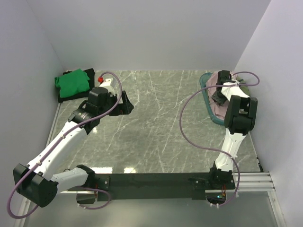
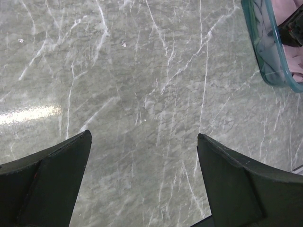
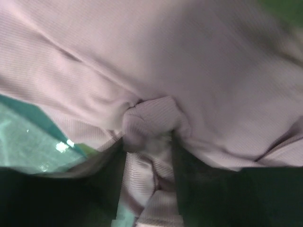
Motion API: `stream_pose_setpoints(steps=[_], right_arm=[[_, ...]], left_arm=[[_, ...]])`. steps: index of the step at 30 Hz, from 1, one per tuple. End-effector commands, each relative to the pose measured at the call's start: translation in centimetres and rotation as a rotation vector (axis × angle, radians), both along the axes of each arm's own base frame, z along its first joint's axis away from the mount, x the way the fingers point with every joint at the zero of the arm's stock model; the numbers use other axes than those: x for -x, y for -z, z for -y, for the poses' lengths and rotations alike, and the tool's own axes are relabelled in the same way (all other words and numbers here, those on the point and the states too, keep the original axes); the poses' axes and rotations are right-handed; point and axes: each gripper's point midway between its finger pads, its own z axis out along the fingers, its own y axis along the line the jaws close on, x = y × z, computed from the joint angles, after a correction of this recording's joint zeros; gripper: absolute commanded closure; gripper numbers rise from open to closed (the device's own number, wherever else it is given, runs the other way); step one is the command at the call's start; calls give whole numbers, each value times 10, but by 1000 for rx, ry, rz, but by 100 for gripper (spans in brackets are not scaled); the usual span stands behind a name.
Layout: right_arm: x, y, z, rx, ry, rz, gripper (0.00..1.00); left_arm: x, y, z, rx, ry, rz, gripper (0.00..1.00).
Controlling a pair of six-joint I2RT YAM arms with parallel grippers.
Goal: Fold and stack the tank tops
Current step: Grab the tank top from the pile
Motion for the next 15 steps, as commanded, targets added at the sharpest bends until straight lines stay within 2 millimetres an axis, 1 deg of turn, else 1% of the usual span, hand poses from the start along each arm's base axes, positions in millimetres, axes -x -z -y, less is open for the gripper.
stream_pose_setpoints(steps=[1,3,4,5,6,8,10,12,13,14,15], right_arm=[[-17,-12,14,-4,16,50,66],[-21,-20,19,-5,22,67,83],[-26,-28,21,-3,22,86,97],[-27,-33,23,2,22,91,100],[-27,-40,24,6,23,89,100],[-33,-62,26,22,17,129,100],[-37,-97,28,40,20,191,100],[-38,-123,30,57,24,237,100],[-39,-151,30,71,23,291,100],[-39,-166,31,79,21,316,100],[-35,-185,31,89,25,344,100]], left_arm=[[1,-7,1,11,18,28,0],[0,-7,1,10,18,29,0],[0,-8,1,14,18,28,1],[0,-7,1,13,16,29,0],[0,-7,1,13,16,29,0],[0,-7,0,12,11,29,1],[0,-7,1,12,12,29,0],[-1,-9,1,16,10,33,1],[-1,-8,1,15,11,29,1],[-1,-9,1,17,13,32,0],[-1,-9,2,17,14,32,1]])
